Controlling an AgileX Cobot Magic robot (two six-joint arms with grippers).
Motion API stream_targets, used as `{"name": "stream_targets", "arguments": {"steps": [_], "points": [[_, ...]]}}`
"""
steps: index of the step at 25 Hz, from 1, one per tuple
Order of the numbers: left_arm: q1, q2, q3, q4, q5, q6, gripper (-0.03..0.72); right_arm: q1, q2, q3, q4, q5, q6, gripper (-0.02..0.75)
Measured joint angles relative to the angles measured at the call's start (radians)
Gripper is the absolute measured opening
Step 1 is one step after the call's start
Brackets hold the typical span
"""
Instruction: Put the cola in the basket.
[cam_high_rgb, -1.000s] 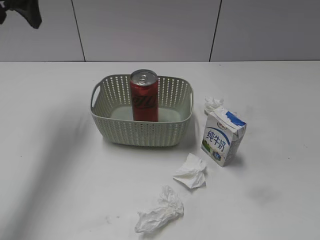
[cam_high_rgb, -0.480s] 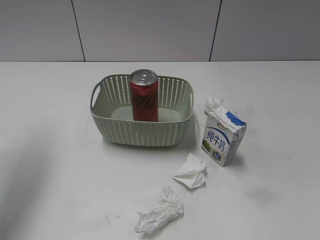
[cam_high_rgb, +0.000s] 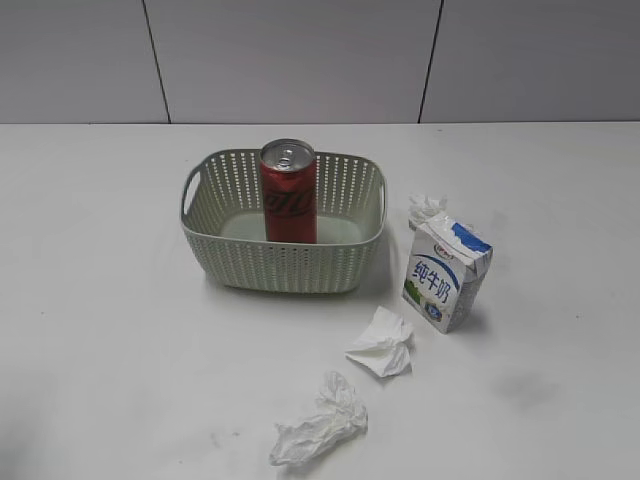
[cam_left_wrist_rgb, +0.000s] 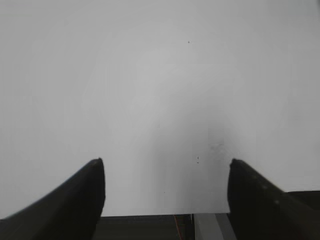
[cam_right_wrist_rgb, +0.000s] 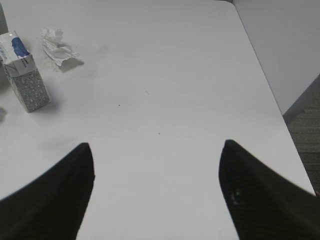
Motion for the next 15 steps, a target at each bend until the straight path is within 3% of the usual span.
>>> {"name": "stream_targets", "arguments": {"steps": [10,15], "points": [[0.0,-0.386,0.302,-0.012,-0.145,-0.001,0.585,0.0,0.0,0.0,0.0,0.0,0.0,0.588],[0.0,-0.53,0.323,-0.015,-0.145,-0.001,0.585,0.0,0.0,0.0,0.0,0.0,0.0,0.588]]}}
